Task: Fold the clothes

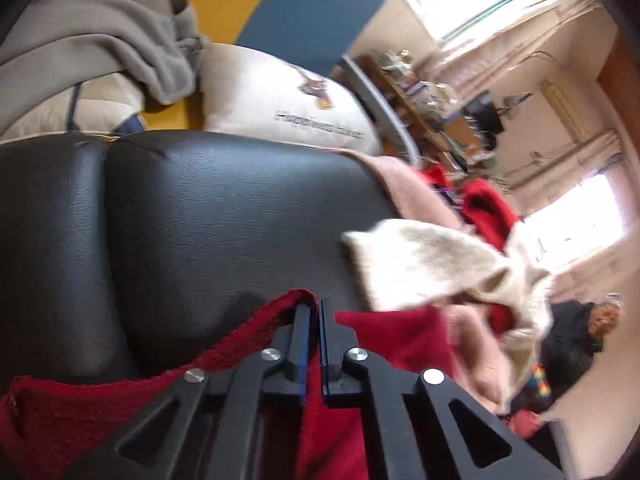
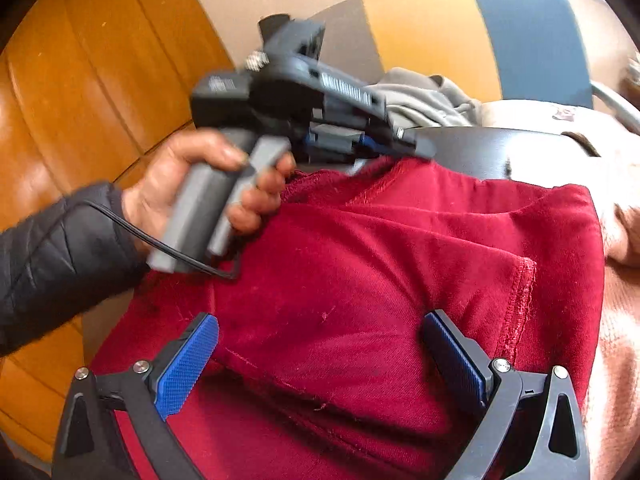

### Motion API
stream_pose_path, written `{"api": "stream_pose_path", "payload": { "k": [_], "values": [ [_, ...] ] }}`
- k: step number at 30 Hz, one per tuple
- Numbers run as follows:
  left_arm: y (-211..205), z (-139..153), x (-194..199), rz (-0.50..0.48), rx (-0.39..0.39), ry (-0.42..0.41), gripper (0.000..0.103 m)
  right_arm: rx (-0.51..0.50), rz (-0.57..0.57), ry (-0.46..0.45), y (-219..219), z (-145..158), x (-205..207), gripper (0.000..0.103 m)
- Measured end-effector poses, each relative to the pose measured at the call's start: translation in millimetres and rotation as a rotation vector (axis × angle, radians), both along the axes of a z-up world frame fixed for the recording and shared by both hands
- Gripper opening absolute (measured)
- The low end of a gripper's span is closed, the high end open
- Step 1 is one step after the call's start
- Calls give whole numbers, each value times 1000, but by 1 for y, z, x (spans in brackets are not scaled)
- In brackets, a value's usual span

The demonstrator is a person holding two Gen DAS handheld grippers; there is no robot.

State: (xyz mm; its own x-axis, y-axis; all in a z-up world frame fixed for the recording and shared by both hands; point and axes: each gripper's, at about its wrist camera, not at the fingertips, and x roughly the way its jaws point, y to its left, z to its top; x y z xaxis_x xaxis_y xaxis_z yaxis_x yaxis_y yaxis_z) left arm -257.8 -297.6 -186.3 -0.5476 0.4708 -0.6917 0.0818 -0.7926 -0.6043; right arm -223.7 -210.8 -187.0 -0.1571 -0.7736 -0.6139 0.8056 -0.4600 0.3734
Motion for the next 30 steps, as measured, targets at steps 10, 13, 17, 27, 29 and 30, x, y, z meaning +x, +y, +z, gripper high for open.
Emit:
{"api": "stream_pose_path", "payload": {
  "k": [10, 13, 17, 27, 29, 30],
  "values": [
    [-4, 60, 48, 105, -95, 175, 35, -2, -3, -8, 2, 2, -2, 103],
    [-18, 80, 101, 221, -107, 241, 42, -29, 1, -42, 6, 3, -7, 103],
    [-9, 71, 168, 283, -139, 259, 44, -60, 2, -82, 11, 5, -10, 103],
    [-25, 21, 214, 312, -52, 238, 43, -107, 78, -205, -29, 64, -38, 103],
    [-25, 18, 217, 319, -39, 247, 42, -199, 173, -348, -60, 72, -58, 103],
    [-24, 18, 217, 319, -43, 249, 42, -230, 202, -424, -76, 70, -68, 103]
  ]
}}
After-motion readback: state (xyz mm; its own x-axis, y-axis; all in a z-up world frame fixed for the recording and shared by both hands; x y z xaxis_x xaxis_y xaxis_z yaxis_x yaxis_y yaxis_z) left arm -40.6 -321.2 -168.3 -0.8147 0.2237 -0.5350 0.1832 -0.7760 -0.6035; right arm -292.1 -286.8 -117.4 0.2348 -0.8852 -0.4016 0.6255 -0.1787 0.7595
